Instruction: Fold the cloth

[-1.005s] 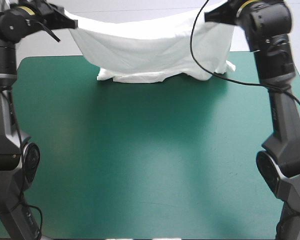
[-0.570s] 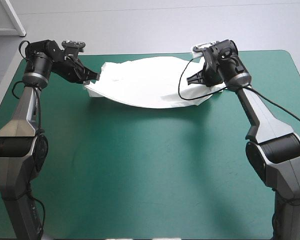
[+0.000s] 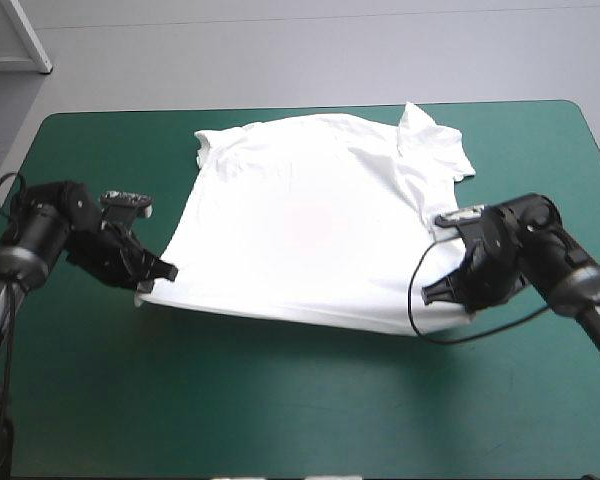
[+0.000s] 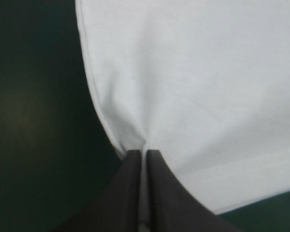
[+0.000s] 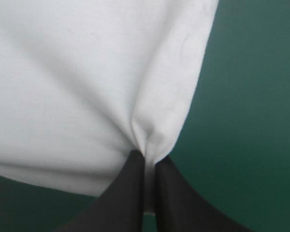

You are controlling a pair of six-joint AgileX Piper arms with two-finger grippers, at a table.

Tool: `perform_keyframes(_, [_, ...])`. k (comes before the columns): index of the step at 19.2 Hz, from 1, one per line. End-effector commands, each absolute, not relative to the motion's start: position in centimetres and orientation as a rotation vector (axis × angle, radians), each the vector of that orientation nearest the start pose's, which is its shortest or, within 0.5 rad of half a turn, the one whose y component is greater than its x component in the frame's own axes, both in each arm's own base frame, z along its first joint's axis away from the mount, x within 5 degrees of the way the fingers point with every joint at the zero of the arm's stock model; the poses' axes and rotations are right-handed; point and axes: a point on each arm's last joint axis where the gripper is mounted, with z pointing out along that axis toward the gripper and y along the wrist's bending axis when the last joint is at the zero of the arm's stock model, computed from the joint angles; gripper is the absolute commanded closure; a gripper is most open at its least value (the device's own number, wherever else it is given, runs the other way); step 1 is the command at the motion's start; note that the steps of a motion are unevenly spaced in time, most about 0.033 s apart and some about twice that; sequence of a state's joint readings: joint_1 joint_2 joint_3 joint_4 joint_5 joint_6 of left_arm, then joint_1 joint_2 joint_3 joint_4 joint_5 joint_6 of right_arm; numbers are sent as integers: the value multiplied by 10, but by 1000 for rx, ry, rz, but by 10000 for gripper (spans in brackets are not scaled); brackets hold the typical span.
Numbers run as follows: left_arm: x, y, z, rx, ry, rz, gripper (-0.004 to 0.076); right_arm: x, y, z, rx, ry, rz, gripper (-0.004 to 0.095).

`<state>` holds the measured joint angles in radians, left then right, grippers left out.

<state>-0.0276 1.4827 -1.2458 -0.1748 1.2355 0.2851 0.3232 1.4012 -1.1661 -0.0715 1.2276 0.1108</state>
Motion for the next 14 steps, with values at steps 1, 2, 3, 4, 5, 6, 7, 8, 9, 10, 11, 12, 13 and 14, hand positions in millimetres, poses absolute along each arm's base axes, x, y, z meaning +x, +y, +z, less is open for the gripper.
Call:
perform_keyframes(1, [224,-19,301,338,2971,-187,732,195,62,302,-326,2922,26,927])
perform_keyframes(2, [207,-17,299,309,2973,-164,732,174,57,299,-299,2919,67,927])
perform_keyframes(3, [198,-17,296,276,2982,-165,732,164,55,297,-294,2918,87,927])
perform_keyframes(4, [182,-18,296,265,2967,-184,732,145,54,291,-280,2921,169,927])
perform_keyframes(5, [175,-17,295,262,2960,-183,732,139,55,289,-270,2926,213,927])
perform_keyframes(6, [162,-17,291,251,2958,-184,732,128,55,280,-259,2947,261,926])
perform_keyframes(7, [153,-17,290,240,2950,-183,732,124,54,276,-258,2958,261,926])
perform_keyframes(8, [144,-16,285,238,2954,-184,732,121,52,268,-258,2984,254,926])
perform_keyframes(9, [137,-16,281,237,2958,-185,732,120,52,267,-259,2991,248,926])
perform_keyframes(10, [134,-16,277,254,2964,-188,732,120,52,266,-274,2990,241,926])
perform_keyframes(11, [133,-18,276,276,2961,-212,724,120,51,266,-298,2986,223,910])
perform_keyframes(12, [133,-20,276,304,2955,-237,704,120,51,266,-298,2986,222,876])
perform_keyframes(13, [133,-23,277,344,2941,-282,632,120,51,266,-297,2986,230,757])
perform_keyframes(14, [133,-24,277,346,2936,-302,584,120,51,266,-302,2986,236,661])
